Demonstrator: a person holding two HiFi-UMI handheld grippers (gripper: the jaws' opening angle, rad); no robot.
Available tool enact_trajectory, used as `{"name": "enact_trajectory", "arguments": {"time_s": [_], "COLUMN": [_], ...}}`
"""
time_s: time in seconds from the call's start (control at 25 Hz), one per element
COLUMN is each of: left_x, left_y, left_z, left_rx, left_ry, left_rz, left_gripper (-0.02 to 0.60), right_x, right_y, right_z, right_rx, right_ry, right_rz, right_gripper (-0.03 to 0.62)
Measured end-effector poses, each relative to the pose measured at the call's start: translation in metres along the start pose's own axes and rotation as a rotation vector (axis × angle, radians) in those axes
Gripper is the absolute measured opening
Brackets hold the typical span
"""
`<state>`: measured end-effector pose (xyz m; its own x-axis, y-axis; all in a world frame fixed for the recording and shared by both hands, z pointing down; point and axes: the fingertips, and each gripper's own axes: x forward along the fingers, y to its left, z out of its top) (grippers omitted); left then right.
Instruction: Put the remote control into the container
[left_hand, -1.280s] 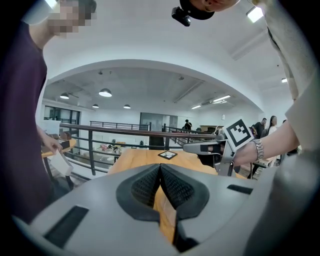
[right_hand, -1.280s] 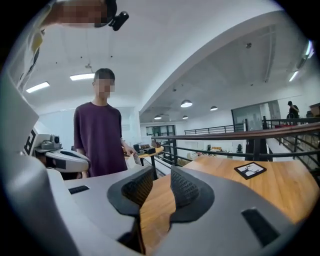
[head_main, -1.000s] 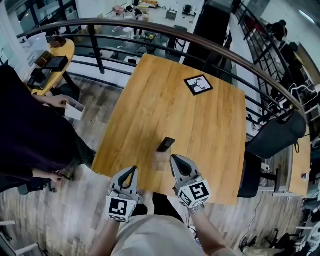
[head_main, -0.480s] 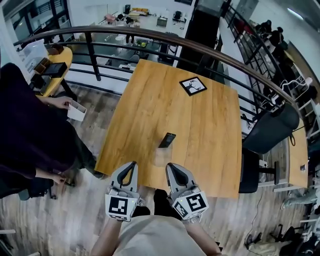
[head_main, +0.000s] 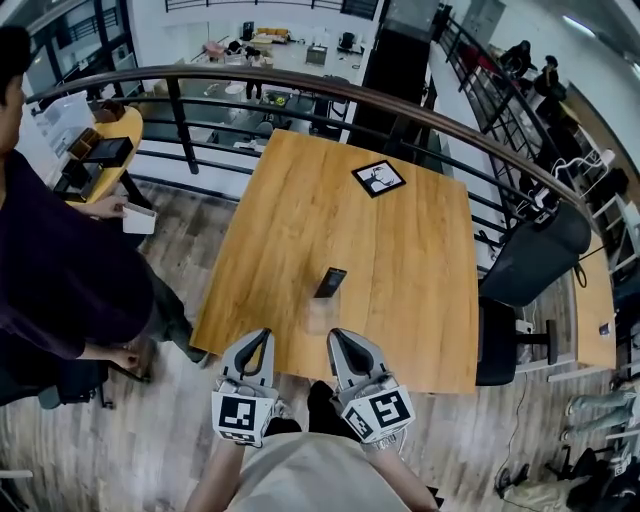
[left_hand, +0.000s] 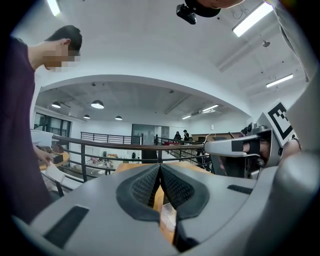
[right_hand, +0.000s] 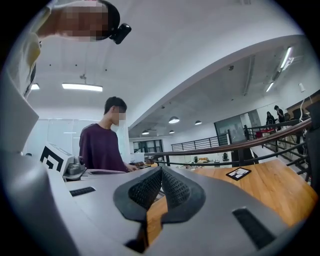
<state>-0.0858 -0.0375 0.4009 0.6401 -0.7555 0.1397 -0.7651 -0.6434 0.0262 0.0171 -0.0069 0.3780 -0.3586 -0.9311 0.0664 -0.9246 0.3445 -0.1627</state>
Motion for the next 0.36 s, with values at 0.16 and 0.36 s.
{"name": "enact_trajectory", "arguments": {"time_s": [0.16, 0.36], "left_x": [0.005, 0.019], "left_y": [-0.008, -0.016], "left_z": [0.002, 0.001], "left_rx": [-0.008, -0.016], "left_ry": [-0.012, -0.028], "left_rz": [-0.022, -0.053], "left_gripper": [0.012, 0.012], "right_x": [-0.008, -0.006], "right_y": [-0.007, -0.019], "right_z": [0.001, -0.001], "right_rx": [-0.004, -0.007], "right_ry": [-0.002, 0.002], "right_rz": [-0.028, -0.048], "right_gripper": [0.018, 0.017]}}
